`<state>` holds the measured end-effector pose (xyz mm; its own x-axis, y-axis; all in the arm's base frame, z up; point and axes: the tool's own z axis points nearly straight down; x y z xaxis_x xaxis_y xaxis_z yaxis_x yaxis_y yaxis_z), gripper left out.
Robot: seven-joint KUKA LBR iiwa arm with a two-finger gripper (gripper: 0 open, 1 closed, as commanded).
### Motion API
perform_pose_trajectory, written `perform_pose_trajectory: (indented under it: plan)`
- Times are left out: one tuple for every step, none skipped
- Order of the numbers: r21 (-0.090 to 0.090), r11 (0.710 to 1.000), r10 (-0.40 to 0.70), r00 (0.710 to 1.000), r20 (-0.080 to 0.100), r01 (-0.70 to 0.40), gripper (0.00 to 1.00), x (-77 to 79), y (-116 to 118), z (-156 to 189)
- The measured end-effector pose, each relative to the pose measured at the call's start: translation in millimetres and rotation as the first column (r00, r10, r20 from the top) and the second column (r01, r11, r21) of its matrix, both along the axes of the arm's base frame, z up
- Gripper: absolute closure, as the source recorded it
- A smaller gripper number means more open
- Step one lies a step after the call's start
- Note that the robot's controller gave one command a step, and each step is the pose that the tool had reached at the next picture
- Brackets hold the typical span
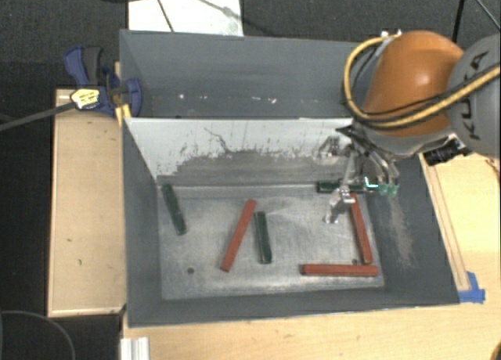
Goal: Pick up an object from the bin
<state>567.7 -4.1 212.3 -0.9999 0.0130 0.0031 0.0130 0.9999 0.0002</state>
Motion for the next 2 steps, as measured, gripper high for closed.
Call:
perform_pose_trajectory:
  plan:
    - [0.0,1.0,0.0,1.0,0.007,0.0,0.0,1.5,0,3]
    - [-0.001,0.996,0.086,0.996,0.009,-0.086,0.0,-41.8,-26,-75]
